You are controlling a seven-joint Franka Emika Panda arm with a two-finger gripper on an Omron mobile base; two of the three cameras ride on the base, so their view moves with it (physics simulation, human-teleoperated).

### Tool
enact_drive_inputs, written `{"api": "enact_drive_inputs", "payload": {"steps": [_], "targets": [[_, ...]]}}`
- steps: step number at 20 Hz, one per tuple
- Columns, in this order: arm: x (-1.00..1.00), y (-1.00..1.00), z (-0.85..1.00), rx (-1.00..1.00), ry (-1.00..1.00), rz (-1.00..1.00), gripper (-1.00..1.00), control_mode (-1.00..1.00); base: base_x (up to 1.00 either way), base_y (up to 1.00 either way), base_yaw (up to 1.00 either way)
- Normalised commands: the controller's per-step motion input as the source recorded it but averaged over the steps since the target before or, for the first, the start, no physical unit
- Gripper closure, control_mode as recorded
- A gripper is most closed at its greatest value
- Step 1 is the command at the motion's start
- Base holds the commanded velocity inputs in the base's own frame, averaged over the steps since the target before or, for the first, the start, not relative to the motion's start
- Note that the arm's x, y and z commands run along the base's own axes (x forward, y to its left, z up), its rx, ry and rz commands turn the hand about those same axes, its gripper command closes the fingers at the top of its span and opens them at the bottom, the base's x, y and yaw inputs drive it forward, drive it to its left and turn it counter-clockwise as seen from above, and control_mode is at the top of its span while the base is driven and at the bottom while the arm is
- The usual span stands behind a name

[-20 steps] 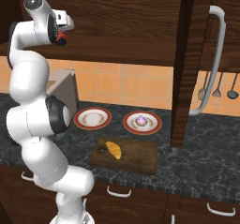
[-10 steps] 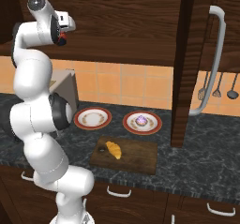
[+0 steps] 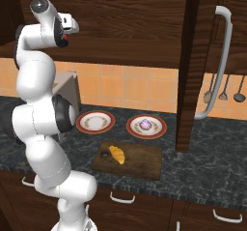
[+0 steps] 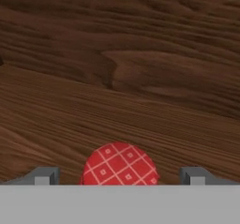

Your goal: From the different types of pastries on the counter, select a croissant and place it on the cutting board. Then retrieve a jar of jam from the cabinet and place it alongside the croissant on the cutting board.

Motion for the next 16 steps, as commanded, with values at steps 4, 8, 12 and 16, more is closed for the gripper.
{"api": "enact_drive_inputs", "payload": {"steps": [4, 8, 12, 16], "targets": [[0.00, 0.13, 0.00, -0.01, 0.00, 0.00, 1.00, -1.00, 0.00, 0.00, 0.00], [0.00, 0.00, 0.00, 0.00, 0.00, 0.00, 1.00, -1.00, 0.00, 0.00, 0.00], [-0.02, -0.01, 0.02, 0.00, 0.00, 0.00, 1.00, -1.00, 0.00, 0.00, 0.00], [-0.27, -0.12, 0.61, 0.01, -0.01, 0.00, 1.00, -1.00, 0.00, 0.00, 0.00]]}}
